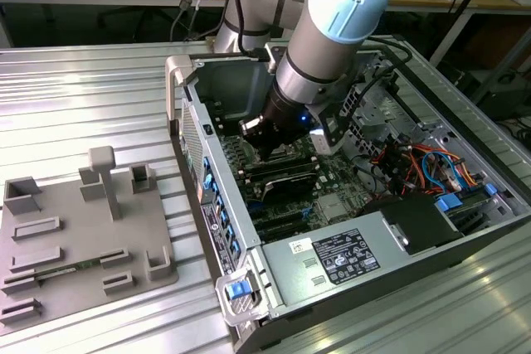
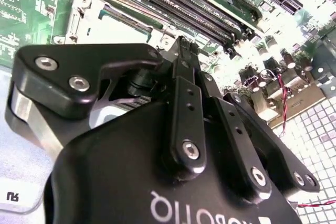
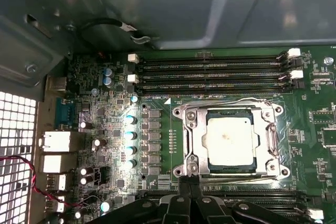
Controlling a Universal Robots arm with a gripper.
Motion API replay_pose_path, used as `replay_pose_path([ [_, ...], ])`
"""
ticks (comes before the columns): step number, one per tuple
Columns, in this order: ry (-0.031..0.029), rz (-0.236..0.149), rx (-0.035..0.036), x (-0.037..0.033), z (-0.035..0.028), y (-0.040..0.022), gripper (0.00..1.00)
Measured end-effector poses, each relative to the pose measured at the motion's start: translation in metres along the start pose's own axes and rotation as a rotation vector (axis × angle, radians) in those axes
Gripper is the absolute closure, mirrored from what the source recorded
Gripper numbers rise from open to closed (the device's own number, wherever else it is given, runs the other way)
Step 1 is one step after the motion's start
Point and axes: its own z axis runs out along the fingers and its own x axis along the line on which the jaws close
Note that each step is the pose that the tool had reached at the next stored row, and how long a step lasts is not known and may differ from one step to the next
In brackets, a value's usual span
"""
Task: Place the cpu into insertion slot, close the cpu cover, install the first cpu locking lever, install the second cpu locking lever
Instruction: 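Install the second cpu locking lever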
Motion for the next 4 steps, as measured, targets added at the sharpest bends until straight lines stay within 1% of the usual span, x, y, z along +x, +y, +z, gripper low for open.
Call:
replay_pose_path([
  [4,0.0,0.0,0.0001,0.0002,0.0,0.0,0.89],
])
